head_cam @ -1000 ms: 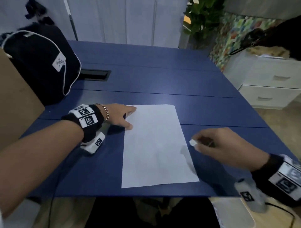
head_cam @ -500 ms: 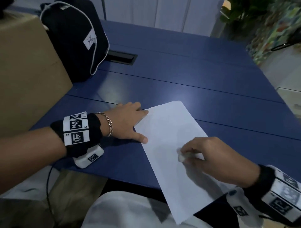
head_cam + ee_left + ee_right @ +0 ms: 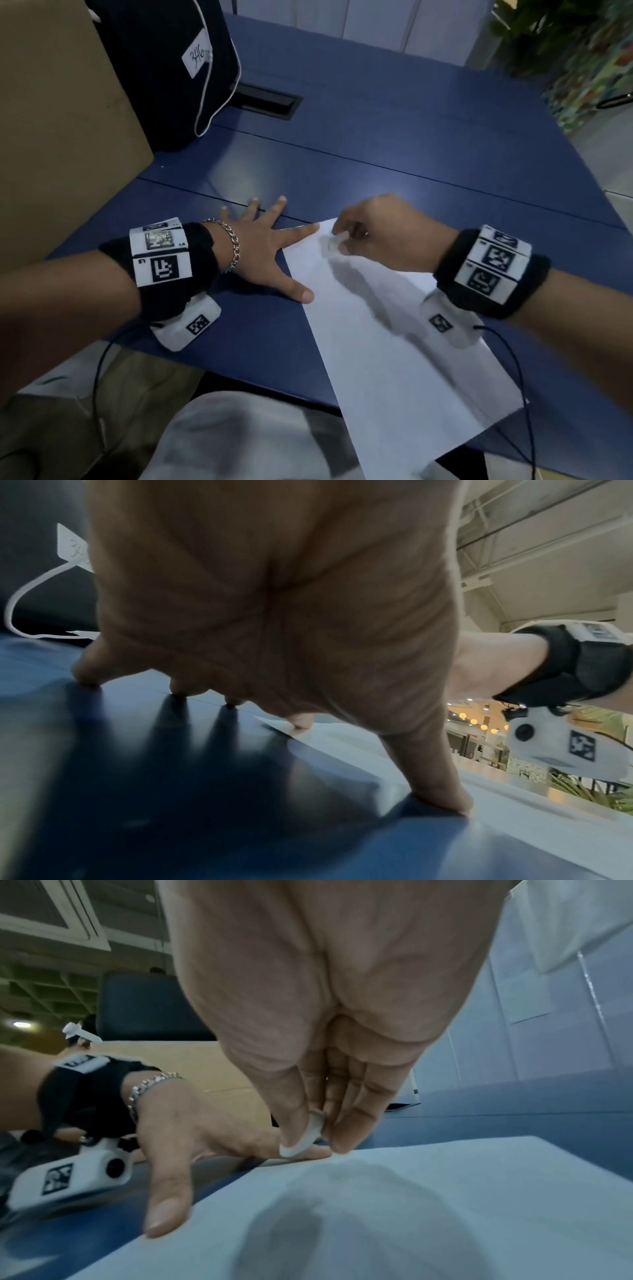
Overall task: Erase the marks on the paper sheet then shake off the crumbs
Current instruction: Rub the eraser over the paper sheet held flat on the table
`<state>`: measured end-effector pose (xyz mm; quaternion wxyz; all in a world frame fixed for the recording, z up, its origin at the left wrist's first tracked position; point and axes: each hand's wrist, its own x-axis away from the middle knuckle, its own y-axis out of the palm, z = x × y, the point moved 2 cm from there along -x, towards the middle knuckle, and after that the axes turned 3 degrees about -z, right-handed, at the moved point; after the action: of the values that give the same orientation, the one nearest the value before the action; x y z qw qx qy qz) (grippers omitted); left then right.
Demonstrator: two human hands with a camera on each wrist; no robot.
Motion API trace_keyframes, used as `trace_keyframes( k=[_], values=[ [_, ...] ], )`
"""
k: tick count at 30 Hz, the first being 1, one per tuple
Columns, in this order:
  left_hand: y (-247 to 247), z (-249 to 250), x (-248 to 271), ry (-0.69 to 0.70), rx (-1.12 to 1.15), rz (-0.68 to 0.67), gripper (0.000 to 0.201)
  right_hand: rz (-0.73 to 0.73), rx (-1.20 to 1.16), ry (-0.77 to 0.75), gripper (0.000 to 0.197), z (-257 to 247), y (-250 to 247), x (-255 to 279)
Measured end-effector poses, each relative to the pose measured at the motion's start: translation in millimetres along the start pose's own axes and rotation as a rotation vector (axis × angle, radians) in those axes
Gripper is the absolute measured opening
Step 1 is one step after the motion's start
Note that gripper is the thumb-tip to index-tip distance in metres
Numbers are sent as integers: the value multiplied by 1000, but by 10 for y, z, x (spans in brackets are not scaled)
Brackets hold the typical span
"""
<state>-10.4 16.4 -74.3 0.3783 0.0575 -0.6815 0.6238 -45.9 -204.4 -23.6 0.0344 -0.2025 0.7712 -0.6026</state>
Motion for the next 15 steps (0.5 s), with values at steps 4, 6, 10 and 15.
trace_keyframes(
  k=[4, 6, 10, 15],
  values=[
    [8, 9, 8, -16, 8, -9, 127, 30, 48, 29, 23, -89, 106, -209],
    [9, 11, 9, -12, 9, -4, 127, 59, 72, 33, 23, -119, 167, -215],
    [0, 21, 30, -21, 9, -12, 127, 5, 170, -78, 26, -266, 187, -130],
    [-6, 36, 34, -22, 16, -21, 126, -10, 83, -24, 29, -164, 87, -252]
  ],
)
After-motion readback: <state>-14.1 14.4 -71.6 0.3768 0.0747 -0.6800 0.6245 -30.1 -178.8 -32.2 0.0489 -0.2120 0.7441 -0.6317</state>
